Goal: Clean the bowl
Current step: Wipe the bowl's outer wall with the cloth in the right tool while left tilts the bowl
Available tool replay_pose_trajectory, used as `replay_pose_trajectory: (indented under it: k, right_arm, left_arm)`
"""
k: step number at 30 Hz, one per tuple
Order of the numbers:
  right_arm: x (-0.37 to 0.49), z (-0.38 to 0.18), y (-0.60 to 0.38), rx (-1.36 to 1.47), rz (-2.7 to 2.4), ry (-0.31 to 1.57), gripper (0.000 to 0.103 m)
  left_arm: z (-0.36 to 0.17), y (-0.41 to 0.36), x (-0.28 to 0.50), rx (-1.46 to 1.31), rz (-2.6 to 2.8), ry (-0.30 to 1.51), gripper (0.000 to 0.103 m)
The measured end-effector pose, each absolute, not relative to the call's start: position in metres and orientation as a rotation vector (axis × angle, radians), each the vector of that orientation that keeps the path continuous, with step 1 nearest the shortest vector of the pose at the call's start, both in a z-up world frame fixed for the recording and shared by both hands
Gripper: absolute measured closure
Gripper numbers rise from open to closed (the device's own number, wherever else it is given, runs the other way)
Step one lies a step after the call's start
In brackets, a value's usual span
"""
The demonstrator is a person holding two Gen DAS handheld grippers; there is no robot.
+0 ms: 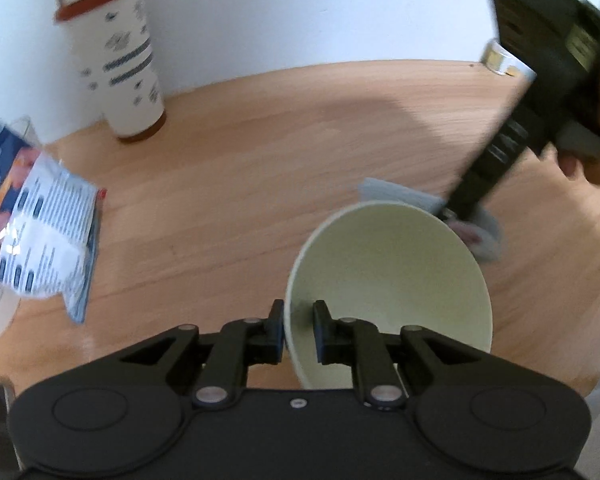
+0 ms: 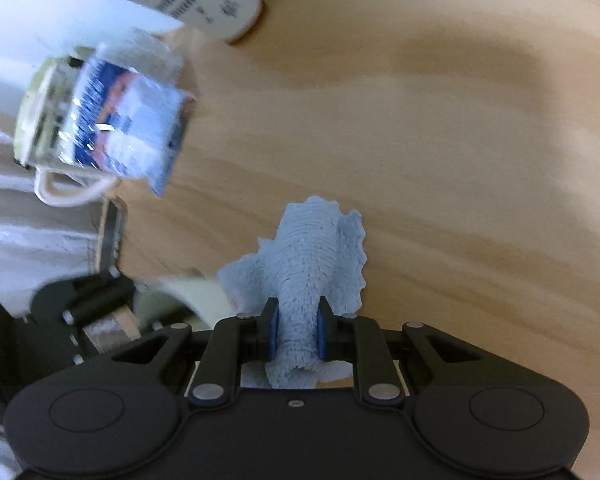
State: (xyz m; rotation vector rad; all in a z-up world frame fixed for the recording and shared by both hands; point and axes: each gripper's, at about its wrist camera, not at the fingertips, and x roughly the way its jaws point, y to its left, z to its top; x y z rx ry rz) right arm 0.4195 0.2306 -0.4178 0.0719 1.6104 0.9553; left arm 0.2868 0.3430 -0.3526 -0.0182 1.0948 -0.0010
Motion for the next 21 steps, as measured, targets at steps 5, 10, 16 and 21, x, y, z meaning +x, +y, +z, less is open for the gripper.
replay_pose_trajectory:
  k: [5,10,16,21]
  right_arm:
    - [0.409,-0.42,0.219,0.089,0.959,1.624,0.082]
    - [0.408,-0.414,0.215,0.098,0.947,1.604,0.082]
    - [0.407,-0.409,0.211,0.121,0.94,1.58,0.082]
    - [0.401,-0.401,0.21,0.111,0.917,1.517,0.082]
  left_arm:
    - [-0.354,0.351,0.291,-0.058,0.0,1.115,0.089]
    - [-0.356,0.357,0.297,-0.086,-0.015,1.173,0.088]
    - [-0.36,0.369,0.304,-0.13,-0.047,1.243,0.086]
    - [-0.358,0.376,0.313,-0.094,-0.132,1.315,0.079]
